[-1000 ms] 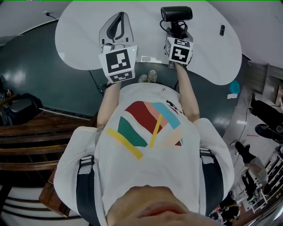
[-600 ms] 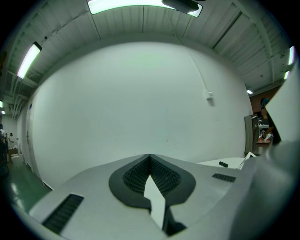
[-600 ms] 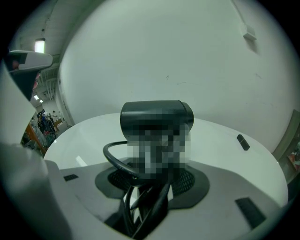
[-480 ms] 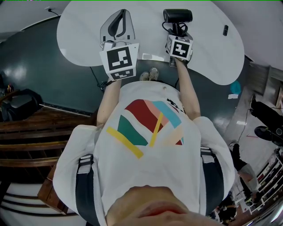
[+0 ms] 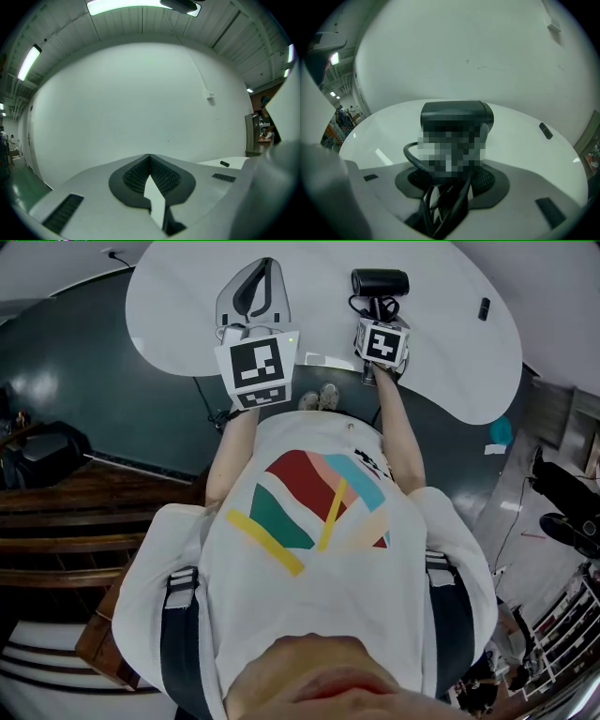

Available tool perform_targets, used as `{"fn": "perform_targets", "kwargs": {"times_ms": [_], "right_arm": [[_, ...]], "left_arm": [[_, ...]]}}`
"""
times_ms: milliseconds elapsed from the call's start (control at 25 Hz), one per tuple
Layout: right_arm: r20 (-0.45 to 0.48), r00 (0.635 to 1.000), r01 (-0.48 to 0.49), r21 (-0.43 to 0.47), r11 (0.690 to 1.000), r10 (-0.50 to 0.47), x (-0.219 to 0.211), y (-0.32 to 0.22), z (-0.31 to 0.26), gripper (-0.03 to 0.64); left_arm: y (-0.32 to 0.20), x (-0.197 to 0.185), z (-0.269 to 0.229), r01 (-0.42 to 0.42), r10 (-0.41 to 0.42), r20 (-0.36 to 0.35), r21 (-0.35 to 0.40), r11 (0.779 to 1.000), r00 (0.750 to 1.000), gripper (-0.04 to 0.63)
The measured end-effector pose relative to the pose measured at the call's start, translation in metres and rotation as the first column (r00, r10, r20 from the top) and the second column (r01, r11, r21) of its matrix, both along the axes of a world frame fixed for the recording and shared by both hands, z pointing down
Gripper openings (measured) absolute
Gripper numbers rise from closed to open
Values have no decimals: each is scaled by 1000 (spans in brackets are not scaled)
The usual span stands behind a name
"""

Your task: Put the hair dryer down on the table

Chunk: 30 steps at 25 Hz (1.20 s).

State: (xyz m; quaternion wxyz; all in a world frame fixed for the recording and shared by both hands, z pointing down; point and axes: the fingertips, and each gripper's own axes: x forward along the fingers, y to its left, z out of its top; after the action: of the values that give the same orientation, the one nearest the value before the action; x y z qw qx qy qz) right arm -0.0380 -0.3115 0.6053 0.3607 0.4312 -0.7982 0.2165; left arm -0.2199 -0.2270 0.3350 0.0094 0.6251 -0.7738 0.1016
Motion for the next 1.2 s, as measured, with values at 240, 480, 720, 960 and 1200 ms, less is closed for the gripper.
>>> {"fn": "perform_targets", "kwargs": {"times_ms": [240, 480, 720, 960, 1200], "right_arm": [[-29, 999, 18, 3, 1000, -18, -6, -1, 2, 216], [-30, 999, 18, -11, 1000, -19, -5, 1, 4, 216], [-52, 998, 28, -29, 999, -29, -3, 1, 7, 218], [-55, 997, 42, -49, 998, -45, -5, 1, 7, 218], [-49, 997, 54, -68, 996, -57, -10, 4, 5, 218]], "left_arm": [[3, -2, 0, 2, -2, 11, -1, 1000, 1000, 14], [4, 3, -2, -3, 3, 14, 1, 1000, 1000, 14], [4, 5, 0, 2, -2, 12, -2, 1000, 1000, 14], [4, 8, -1, 4, -4, 8, 0, 1000, 1000, 14], [9, 13, -6, -9, 8, 9, 10, 1000, 1000, 14]]}}
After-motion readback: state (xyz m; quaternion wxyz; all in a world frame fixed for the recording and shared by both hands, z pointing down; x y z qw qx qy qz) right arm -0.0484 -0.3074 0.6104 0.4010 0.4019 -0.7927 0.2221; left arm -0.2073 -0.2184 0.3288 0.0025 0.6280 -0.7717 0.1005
